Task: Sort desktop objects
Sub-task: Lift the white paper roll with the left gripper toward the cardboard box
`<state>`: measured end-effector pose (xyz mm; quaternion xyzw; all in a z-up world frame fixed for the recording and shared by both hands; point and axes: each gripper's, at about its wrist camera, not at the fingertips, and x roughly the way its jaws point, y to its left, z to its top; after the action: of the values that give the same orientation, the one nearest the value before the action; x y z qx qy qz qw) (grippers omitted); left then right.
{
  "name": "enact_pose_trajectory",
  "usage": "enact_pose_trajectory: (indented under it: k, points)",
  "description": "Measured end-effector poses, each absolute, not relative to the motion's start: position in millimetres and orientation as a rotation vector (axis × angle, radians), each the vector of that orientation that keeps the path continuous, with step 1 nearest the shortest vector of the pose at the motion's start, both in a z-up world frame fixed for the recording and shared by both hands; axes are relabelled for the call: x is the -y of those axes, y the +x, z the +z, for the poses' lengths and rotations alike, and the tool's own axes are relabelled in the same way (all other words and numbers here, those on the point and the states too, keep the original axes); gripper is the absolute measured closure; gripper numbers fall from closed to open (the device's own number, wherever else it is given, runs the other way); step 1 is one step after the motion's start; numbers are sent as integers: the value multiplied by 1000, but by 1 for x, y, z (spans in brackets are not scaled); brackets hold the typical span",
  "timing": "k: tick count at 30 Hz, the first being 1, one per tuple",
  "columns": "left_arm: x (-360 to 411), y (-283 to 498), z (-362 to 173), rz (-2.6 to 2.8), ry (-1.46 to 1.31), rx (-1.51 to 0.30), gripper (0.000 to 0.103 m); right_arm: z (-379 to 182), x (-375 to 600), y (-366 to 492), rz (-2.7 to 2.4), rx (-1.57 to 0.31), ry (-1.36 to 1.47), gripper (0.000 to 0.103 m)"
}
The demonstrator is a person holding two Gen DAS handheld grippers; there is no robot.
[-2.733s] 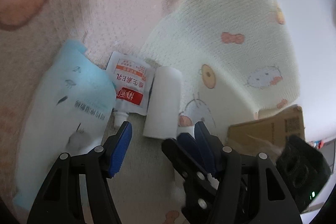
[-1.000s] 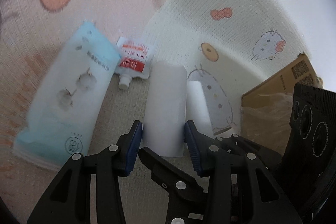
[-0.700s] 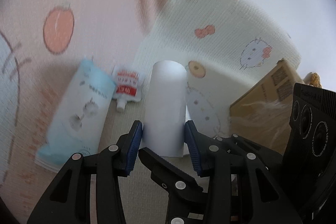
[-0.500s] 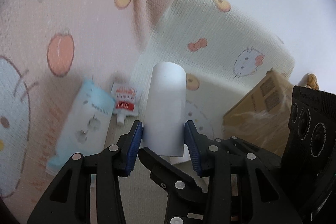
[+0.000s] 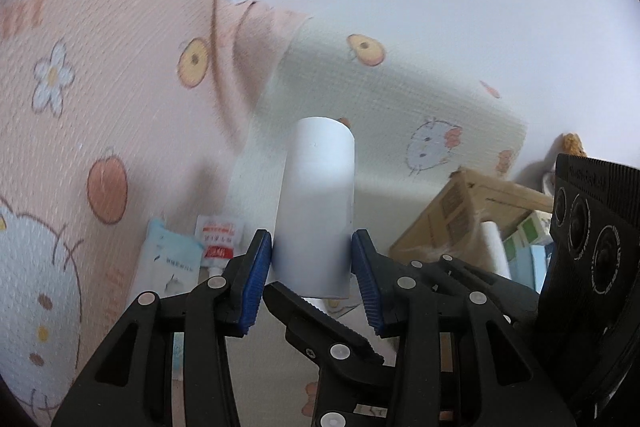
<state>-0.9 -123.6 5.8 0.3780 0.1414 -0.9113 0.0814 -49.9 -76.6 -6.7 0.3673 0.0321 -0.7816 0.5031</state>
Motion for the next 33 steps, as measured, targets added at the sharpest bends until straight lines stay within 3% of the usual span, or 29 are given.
enact_pose_trajectory:
  k: [12, 33]
  points:
    - [86, -22, 50, -2798, 1049, -284, 58, 35, 40, -63, -1945, -34, 788, 54]
    - [-21, -72, 66, -2970, 1116, -54, 62, 43, -62, -114, -2068, 137, 859, 53]
